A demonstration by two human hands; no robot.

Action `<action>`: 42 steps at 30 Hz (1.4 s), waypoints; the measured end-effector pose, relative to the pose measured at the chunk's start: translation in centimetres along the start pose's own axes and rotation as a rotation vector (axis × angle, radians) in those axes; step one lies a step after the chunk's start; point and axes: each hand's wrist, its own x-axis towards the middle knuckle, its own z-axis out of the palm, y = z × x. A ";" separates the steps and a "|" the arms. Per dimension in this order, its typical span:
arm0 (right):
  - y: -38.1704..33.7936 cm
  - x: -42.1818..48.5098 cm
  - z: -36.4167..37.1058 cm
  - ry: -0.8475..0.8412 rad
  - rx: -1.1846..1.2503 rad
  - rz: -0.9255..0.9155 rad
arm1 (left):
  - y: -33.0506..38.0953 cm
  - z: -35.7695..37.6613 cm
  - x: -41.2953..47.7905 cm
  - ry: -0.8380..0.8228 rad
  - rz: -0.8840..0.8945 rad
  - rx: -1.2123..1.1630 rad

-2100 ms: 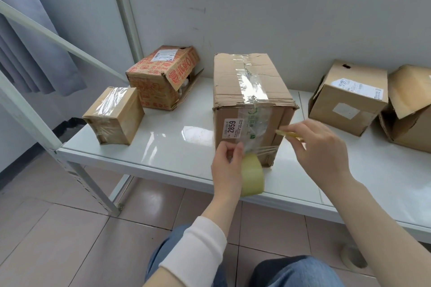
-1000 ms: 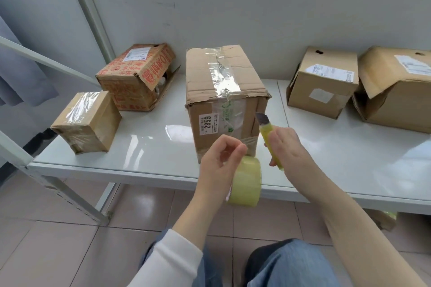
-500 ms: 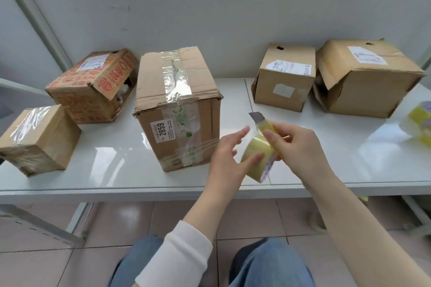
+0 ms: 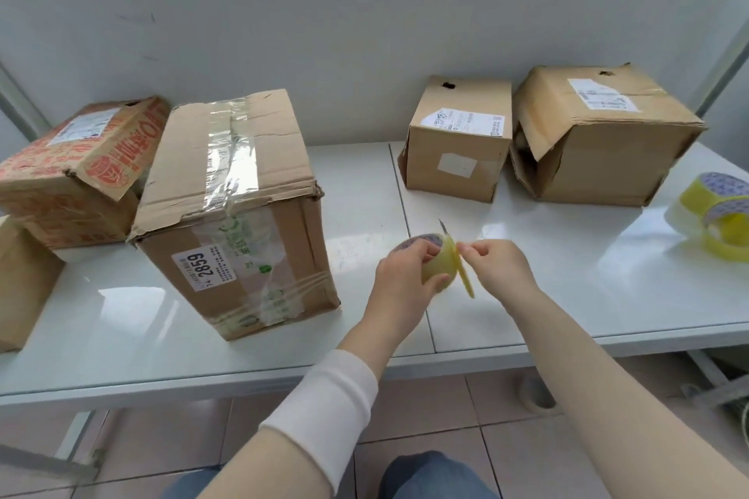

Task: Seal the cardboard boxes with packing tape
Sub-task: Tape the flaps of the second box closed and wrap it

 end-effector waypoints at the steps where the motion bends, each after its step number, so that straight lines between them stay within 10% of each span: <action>1: 0.5 0.3 0.2 -0.032 -0.026 0.012 | -0.4 0.6 0.3 0.002 0.057 0.117; 6: 2.3 0.7 1.0 -0.040 -0.089 0.019 | -1.7 2.1 0.5 0.024 0.262 0.374; 12: -1.1 -1.7 0.0 0.307 0.100 -0.166 | -0.1 -5.0 -2.7 0.465 0.517 0.263; 18: -9.2 -7.2 3.2 -0.117 0.441 -0.315 | -1.3 -15.7 -8.3 1.046 0.184 -0.020; 22: -13.8 -8.4 6.1 -0.119 0.327 -0.532 | -2.7 -19.0 -7.5 0.731 -0.105 -0.050; 33: -14.8 -6.6 9.0 0.158 0.089 -0.739 | -5.7 -20.0 -7.3 0.538 0.010 -0.258; 42: -11.2 -6.0 10.4 -0.076 0.350 -0.429 | -8.6 -20.0 -6.9 0.398 -0.145 -0.433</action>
